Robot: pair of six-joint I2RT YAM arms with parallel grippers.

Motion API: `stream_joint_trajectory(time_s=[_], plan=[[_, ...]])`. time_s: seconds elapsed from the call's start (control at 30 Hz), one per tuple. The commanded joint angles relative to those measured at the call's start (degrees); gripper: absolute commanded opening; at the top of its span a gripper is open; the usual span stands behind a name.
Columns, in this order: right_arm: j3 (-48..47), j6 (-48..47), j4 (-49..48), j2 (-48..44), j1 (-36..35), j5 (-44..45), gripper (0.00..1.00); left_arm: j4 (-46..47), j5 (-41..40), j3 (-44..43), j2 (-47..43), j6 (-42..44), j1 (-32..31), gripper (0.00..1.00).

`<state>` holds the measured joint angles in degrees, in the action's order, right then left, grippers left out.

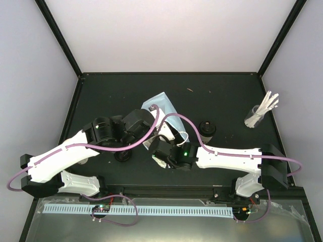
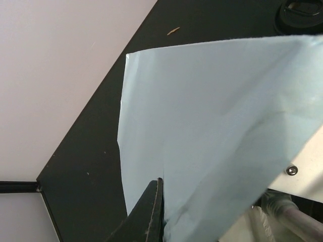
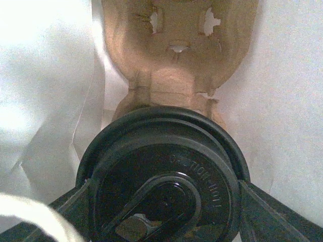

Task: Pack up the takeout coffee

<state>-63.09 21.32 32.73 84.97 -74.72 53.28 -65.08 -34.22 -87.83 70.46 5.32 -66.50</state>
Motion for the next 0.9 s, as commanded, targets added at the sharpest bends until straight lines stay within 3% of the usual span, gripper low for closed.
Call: stream_joint_trajectory(time_s=[0.0, 0.43, 0.87], plan=[[-0.4, -0.4, 0.6, -0.4, 0.8, 0.8, 0.49, 0.6, 4.1, -0.8, -0.5, 1.1, -1.4, 0.02], [4.0, -3.1, -3.2, -2.2, 0.8, -3.1, 0.50, 1.9, 4.4, -0.4, -1.2, 0.2, -1.4, 0.02], [1.3, -3.6, 2.6, -3.1, 0.8, -7.6, 0.49, 3.3, 6.3, -1.5, -2.2, -2.1, -1.4, 0.01]])
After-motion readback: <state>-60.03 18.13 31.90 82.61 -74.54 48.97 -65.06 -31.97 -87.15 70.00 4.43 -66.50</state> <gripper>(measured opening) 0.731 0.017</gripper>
